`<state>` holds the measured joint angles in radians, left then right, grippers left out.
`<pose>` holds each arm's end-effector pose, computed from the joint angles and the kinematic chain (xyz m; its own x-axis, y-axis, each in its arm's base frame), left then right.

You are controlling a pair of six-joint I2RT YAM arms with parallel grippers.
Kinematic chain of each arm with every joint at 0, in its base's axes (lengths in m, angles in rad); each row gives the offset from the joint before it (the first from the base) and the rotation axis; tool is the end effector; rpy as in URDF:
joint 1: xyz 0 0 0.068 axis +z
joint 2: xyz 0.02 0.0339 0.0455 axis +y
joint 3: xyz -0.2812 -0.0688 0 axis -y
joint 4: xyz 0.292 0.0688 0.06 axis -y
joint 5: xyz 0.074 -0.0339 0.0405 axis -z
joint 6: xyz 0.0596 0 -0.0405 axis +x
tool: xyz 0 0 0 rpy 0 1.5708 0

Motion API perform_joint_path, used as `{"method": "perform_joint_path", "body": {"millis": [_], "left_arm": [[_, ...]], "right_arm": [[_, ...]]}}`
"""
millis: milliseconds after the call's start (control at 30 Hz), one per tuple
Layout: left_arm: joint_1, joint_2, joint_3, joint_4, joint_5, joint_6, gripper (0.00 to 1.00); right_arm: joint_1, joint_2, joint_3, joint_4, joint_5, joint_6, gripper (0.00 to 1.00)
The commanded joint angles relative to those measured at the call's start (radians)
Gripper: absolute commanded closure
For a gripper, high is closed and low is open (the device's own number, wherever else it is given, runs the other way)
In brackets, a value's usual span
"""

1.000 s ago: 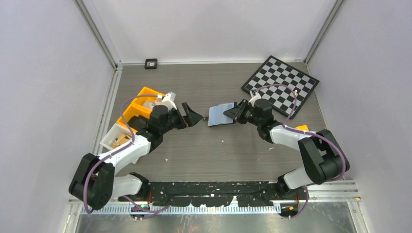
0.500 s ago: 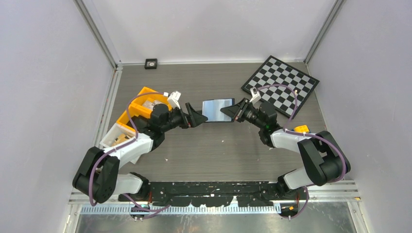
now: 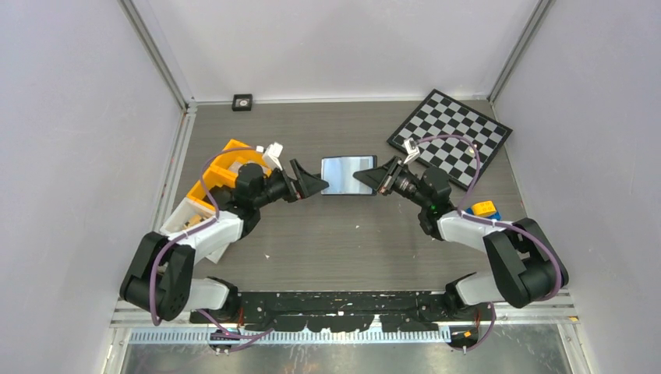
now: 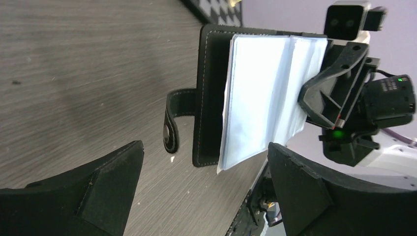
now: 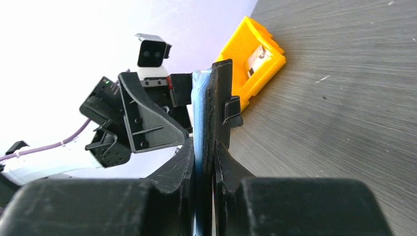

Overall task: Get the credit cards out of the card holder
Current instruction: Remove the credit card from the card holder.

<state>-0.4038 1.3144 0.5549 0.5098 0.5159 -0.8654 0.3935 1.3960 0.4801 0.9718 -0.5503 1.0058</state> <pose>0.2861 -0.1542 0.1969 -0.7422 -0.4030 -0.5354 0.3336 0.4708 -0.8168 0.2846 0.1519 0.2023 -0.6557 0.5073 -0.5593 -0.4768 0.2962 0.8276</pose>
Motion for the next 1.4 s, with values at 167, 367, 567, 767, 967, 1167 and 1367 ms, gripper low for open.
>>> {"method": "perform_joint_path", "body": {"millis": [167,367,567,767,967,1167,1367], "left_arm": [[-0.011,0.103,0.015,0.4,0.231,-0.173,0.01],[-0.016,0.151,0.014,0.537,0.268,-0.239,0.18],[-0.01,0.133,0.009,0.515,0.252,-0.205,0.76],[0.026,0.075,-0.015,0.369,0.166,-0.129,1.0],[0.03,0.046,-0.02,0.324,0.144,-0.102,1.0],[0.027,0.067,-0.006,0.334,0.171,-0.109,1.0],[0.016,0.085,0.002,0.351,0.184,-0.112,1.0]], "right_arm": [[0.005,-0.001,0.023,0.208,-0.089,0.106,1.0],[0.005,0.073,0.035,0.29,-0.112,0.157,0.99],[0.005,0.073,0.044,0.201,-0.088,0.11,0.84],[0.005,-0.049,0.023,-0.064,0.045,-0.042,0.63],[0.005,-0.079,0.012,-0.092,0.066,-0.068,0.8],[0.016,-0.016,0.038,-0.048,0.017,-0.038,0.91],[0.032,-0.019,0.055,-0.108,0.032,-0.063,0.88]]}}
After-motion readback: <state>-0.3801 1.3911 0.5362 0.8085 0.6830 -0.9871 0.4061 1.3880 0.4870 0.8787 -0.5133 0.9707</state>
